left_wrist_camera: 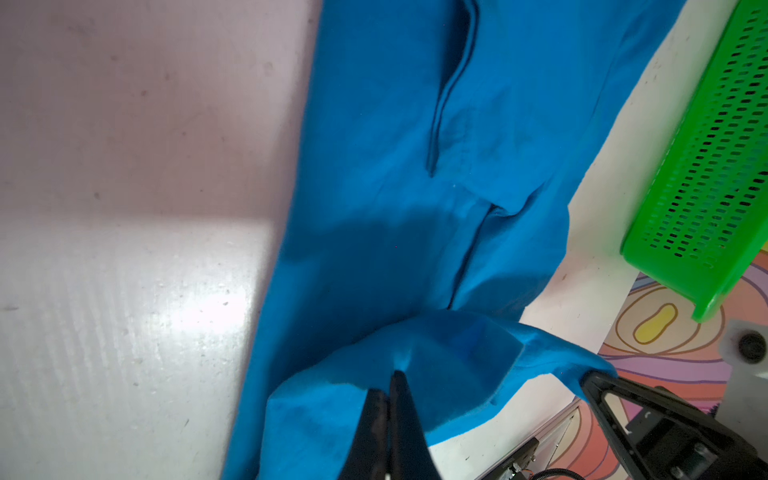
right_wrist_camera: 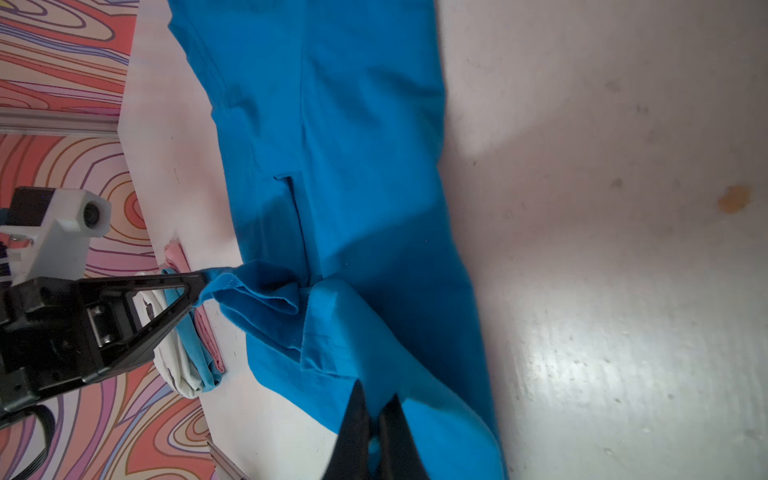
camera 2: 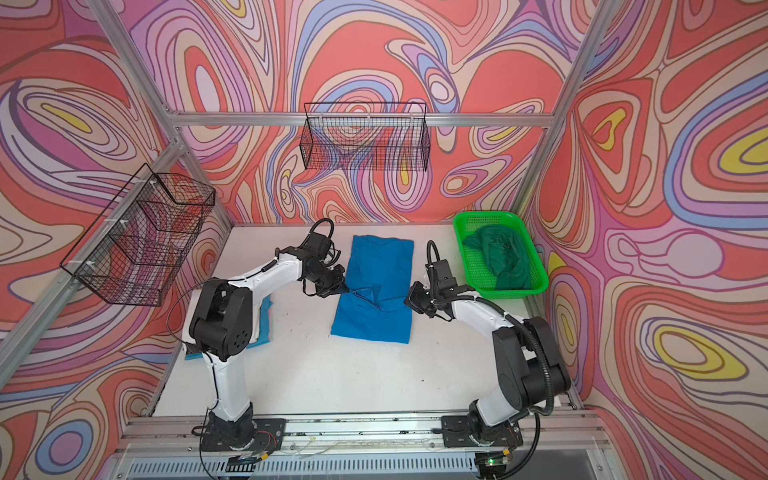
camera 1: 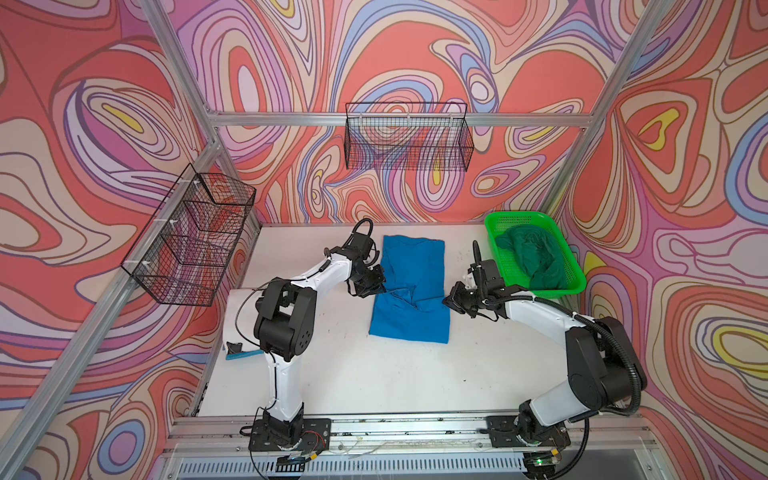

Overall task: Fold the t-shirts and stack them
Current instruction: 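Lay the folded end onto the blue strip and open both grippers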

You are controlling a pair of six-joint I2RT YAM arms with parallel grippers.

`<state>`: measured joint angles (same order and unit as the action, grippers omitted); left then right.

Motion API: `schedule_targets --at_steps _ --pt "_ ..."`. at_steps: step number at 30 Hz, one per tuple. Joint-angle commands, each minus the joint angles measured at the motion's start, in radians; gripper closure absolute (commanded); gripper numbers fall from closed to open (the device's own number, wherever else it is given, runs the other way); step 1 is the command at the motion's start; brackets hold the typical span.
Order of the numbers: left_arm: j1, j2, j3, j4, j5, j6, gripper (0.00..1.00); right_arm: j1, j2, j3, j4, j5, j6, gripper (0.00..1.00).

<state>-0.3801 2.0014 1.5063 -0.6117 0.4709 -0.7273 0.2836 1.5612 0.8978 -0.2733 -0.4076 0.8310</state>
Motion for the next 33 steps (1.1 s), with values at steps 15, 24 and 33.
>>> schedule_targets --at_steps 15,24,33 --pt "0.012 0.089 0.111 -0.138 0.004 0.045 1.0 -0.028 0.089 0.056 0.083 -0.047 0.0 1.0" --pt "0.016 0.115 0.135 -0.165 0.003 0.051 0.95 -0.039 0.117 0.066 0.088 -0.057 -0.007 1.0" --pt "0.024 0.11 0.17 -0.187 -0.008 0.057 0.64 -0.05 0.149 0.081 0.086 -0.064 -0.019 1.0"
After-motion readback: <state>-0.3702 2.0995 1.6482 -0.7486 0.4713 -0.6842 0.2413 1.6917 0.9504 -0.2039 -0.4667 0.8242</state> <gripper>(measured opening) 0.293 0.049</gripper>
